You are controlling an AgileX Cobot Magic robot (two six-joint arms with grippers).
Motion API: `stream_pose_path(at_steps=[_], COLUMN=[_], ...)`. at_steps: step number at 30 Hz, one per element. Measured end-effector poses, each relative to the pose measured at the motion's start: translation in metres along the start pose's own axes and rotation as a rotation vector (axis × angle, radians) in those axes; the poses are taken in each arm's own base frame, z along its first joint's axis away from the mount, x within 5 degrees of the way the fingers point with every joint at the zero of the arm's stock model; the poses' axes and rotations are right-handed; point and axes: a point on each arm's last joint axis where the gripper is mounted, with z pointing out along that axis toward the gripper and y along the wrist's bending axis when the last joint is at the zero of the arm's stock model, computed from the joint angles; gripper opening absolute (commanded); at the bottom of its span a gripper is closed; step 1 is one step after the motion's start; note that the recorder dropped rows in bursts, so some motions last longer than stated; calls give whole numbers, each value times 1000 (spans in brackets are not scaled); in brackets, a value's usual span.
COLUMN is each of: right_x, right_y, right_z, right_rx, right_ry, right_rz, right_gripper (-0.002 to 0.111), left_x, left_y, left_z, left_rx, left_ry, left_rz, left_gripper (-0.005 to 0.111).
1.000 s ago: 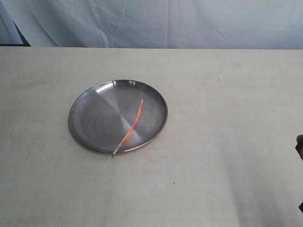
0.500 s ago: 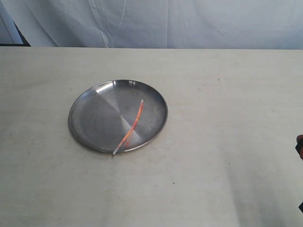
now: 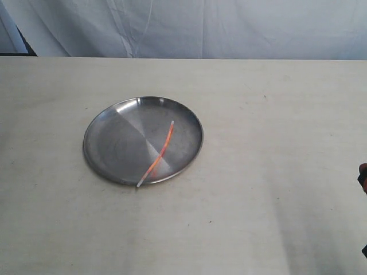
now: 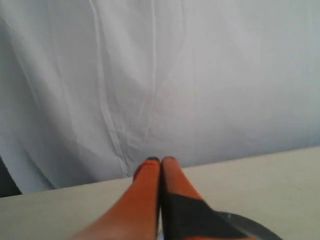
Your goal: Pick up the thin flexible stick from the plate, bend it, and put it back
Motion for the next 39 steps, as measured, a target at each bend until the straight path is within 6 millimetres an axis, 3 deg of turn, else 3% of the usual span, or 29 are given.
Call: stream_pose_path(at_steps=[14,20,39], right_x=[0,0,0], right_y=[0,0,0], right_z=[0,0,0], right_rx=[0,0,-2], right_ry=[0,0,0], right_rz=[0,0,0], right_gripper=[0,0,0], left_x=[63,68,69], left_y=[12,17,17], left_z=[-40,-45,-45], left_rx=[-203,-288,-297], left_ry=[-90,-73,-68], left_rz=[-152,-191,-198], left_gripper=[0,0,0])
